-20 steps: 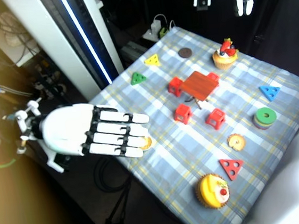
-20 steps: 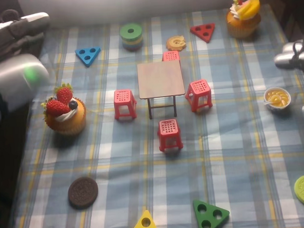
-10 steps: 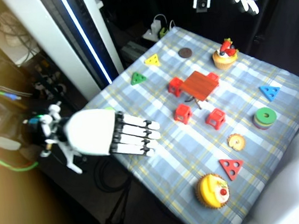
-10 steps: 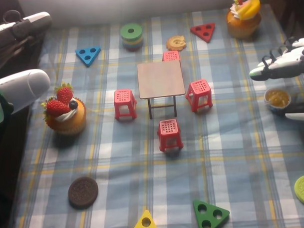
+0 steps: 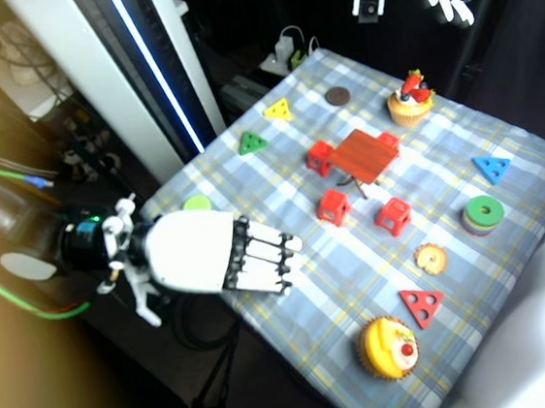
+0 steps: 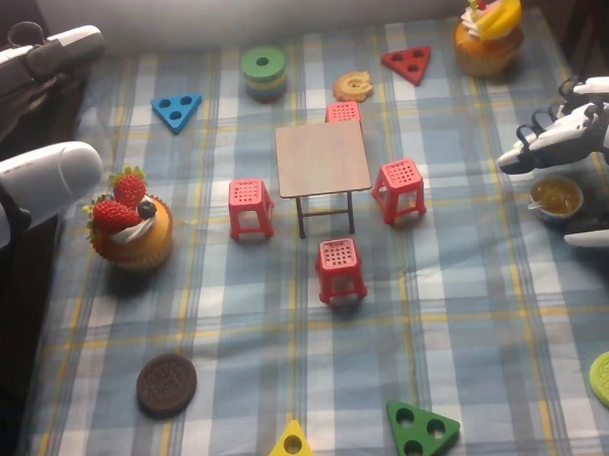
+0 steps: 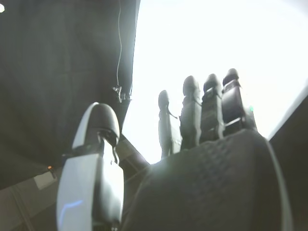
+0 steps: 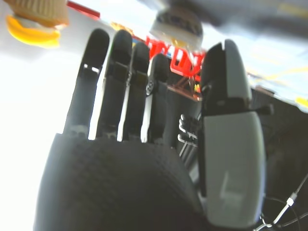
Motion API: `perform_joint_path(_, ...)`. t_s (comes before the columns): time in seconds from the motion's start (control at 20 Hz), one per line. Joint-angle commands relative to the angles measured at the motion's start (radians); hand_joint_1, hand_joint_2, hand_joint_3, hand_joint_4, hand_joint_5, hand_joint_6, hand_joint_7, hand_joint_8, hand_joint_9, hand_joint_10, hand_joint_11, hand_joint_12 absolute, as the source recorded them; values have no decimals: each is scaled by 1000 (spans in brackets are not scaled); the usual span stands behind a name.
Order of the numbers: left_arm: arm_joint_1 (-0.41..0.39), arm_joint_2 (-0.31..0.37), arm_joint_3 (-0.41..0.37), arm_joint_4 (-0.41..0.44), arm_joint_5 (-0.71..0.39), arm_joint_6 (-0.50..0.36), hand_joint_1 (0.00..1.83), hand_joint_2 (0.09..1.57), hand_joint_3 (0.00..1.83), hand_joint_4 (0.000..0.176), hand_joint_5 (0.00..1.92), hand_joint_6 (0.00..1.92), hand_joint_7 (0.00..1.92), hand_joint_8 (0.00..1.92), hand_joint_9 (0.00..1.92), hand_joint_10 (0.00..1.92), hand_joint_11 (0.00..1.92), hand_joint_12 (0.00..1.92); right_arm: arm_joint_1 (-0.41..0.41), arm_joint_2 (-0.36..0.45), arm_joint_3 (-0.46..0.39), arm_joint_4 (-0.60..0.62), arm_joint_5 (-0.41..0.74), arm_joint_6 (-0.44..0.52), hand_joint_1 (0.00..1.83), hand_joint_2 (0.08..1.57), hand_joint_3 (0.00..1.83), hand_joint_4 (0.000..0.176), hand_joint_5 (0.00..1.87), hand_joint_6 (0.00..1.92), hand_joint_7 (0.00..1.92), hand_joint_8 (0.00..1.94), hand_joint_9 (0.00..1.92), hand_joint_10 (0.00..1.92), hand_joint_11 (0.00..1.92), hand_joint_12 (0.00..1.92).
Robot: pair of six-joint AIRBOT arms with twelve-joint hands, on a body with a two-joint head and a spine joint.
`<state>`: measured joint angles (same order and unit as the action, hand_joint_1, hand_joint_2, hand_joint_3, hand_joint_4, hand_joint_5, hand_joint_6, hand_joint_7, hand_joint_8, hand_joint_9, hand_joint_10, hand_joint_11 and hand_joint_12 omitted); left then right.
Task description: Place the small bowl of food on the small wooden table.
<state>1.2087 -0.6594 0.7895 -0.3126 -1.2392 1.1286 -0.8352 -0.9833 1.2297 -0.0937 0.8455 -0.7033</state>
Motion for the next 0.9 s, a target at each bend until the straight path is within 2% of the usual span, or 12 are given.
perform_joint_path(0.0, -11, -6, 6, -2, -114, -10, 634, 1169, 2, 134, 377, 8, 264, 6, 127, 17, 93, 54, 11, 1, 10, 21, 99, 5, 1126, 1018, 0, 0, 653, 0, 769, 3, 808, 13, 397, 897)
perform_joint_path(0.1, -11, -8, 6, -2, -111, -10, 675, 1163, 0, 128, 388, 8, 267, 4, 128, 11, 95, 62, 14, 0, 17, 21, 86, 5, 1164, 1031, 5, 0, 648, 2, 775, 3, 826, 15, 438, 900)
perform_joint_path(0.15, -12, -8, 6, -2, -111, -11, 664, 1164, 0, 144, 371, 2, 256, 0, 113, 4, 77, 59, 17, 0, 20, 21, 78, 5, 1191, 1030, 3, 0, 646, 2, 781, 5, 828, 14, 404, 886)
perform_joint_path(0.3, -12, -9, 6, -1, -109, -12, 613, 1177, 5, 146, 387, 4, 270, 2, 135, 8, 80, 71, 25, -4, 24, 21, 74, 5, 1224, 1035, 1, 0, 692, 2, 844, 5, 910, 14, 590, 828)
perform_joint_path(0.35, -12, -10, 6, 0, -106, -12, 605, 1180, 5, 140, 391, 6, 280, 6, 147, 12, 81, 74, 28, -7, 26, 21, 72, 5, 1236, 1035, 0, 0, 699, 0, 849, 2, 916, 7, 625, 781)
perform_joint_path(0.4, -14, -11, 7, 0, -106, -12, 614, 1180, 4, 148, 370, 1, 277, 4, 146, 10, 68, 72, 32, -9, 28, 20, 67, 5, 1241, 1035, 0, 0, 713, 0, 868, 1, 919, 3, 623, 731)
perform_joint_path(0.45, -15, -11, 7, 1, -106, -12, 718, 1163, 0, 131, 386, 6, 286, 5, 148, 7, 58, 77, 35, -9, 30, 20, 63, 5, 1207, 1041, 0, 0, 781, 1, 929, 2, 949, 5, 553, 844)
perform_joint_path(0.5, -15, -11, 7, 1, -107, -12, 718, 1163, 0, 131, 386, 6, 286, 5, 148, 7, 58, 77, 39, -9, 32, 19, 58, 5, 1207, 1041, 0, 0, 781, 1, 929, 2, 949, 5, 553, 844)
perform_joint_path(0.55, -15, -11, 8, 0, -107, -13, 661, 1180, 3, 149, 374, 0, 264, 0, 140, 2, 45, 82, 44, -10, 34, 14, 52, 5, 1205, 1039, 1, 0, 827, 6, 959, 4, 983, 10, 573, 909)
perform_joint_path(0.65, -15, -12, 9, 0, -105, -14, 636, 1182, 3, 149, 376, 1, 275, 4, 144, 3, 50, 90, 54, -12, 34, -3, 39, 6, 1205, 1036, 0, 0, 845, 6, 973, 3, 991, 9, 565, 951)
perform_joint_path(0.8, -15, -13, 10, -2, -105, -18, 645, 1186, 3, 130, 400, 6, 283, 3, 141, 1, 44, 105, 65, -14, 34, -21, 26, 6, 1195, 1016, 0, 0, 883, 8, 1014, 6, 1056, 24, 625, 955)
perform_joint_path(0.85, -16, -13, 11, -2, -106, -19, 661, 1179, 2, 121, 415, 2, 292, 1, 150, 0, 9, 236, 67, -14, 34, -27, 20, 7, 1223, 995, 0, 0, 889, 4, 1005, 1, 1057, 17, 648, 1056)
